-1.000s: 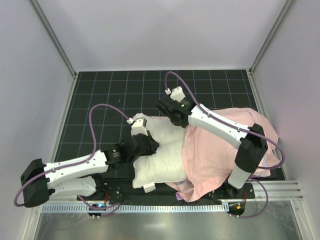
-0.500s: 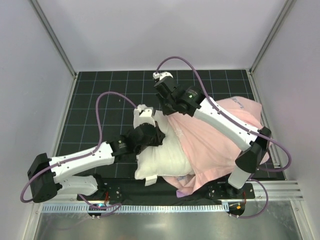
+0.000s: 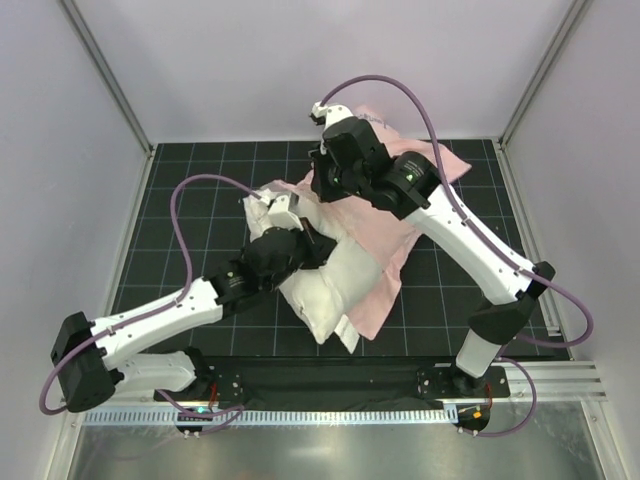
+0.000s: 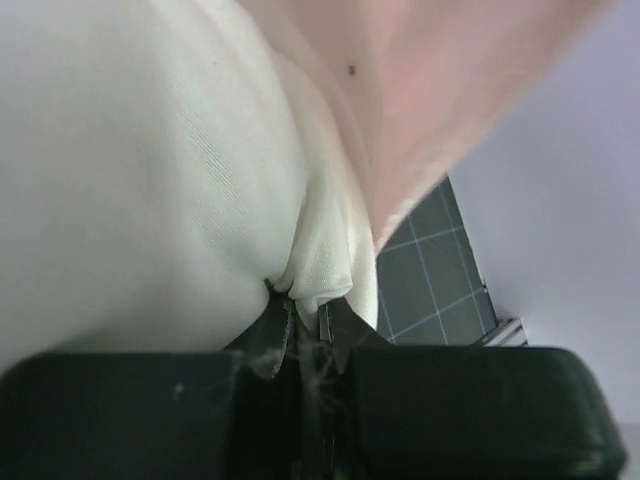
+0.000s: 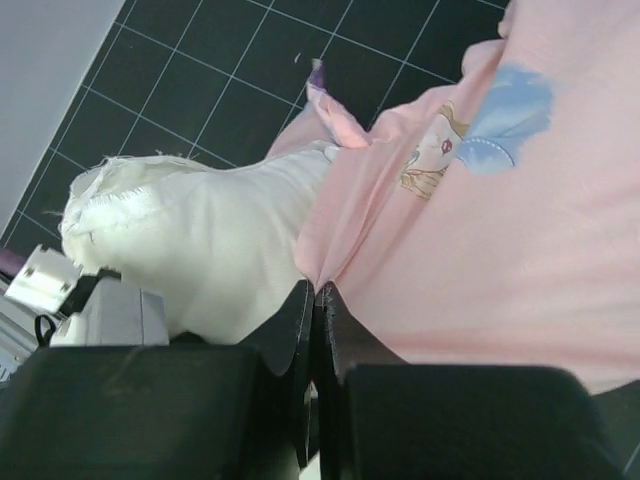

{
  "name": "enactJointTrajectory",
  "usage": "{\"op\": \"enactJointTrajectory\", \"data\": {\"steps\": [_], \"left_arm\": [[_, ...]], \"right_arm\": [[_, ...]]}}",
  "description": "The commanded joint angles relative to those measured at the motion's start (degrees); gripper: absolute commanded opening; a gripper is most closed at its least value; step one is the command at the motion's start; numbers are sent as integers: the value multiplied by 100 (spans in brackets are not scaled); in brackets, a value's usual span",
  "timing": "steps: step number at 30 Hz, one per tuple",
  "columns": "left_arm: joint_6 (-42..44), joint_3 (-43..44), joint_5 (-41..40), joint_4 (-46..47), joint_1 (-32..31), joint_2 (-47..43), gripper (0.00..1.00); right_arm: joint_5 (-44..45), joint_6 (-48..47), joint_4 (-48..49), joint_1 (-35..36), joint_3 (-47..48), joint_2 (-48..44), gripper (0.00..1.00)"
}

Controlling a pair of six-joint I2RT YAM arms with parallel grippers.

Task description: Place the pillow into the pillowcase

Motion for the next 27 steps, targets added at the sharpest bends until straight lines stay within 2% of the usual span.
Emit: {"op": "enactJointTrajectory", "data": {"steps": [1,2,3,4,6,10,14,19,22,27], "left_arm": [[-433,-563,323,803,423,-40,0],[-451,-782,331,865,485,-66,0],[-459,-862,253,909,546,-84,0],[-442,-924,165,892,564,-110,0],[-442,-1073,-106,735,564,-242,0],[-503,-1276,-424,453,713,-549,0],[-442,-1267,-530,101,872,-743,1],[-407,-1197,-609,-101,933,-840,1],[-398,-1127,-609,-189,951,-840,1],[-319,-1012,-618,-312,951,-875,1]], "right_arm": [[-599,190,818,52,-52,-162,7],[-607,137,800,26,-140,-180,20],[-512,15,800,8,-228,-197,41],[-389,-38,765,-27,-325,-232,50],[232,-205,712,-36,-764,-477,60],[1000,-337,843,-53,-1984,-1136,64],[1702,-110,1063,-53,-3839,-1796,64],[2178,277,1449,-88,-5367,-2341,74],[2388,426,1547,-124,-5687,-2168,75],[2846,594,1389,-150,-5591,-1543,75]]}}
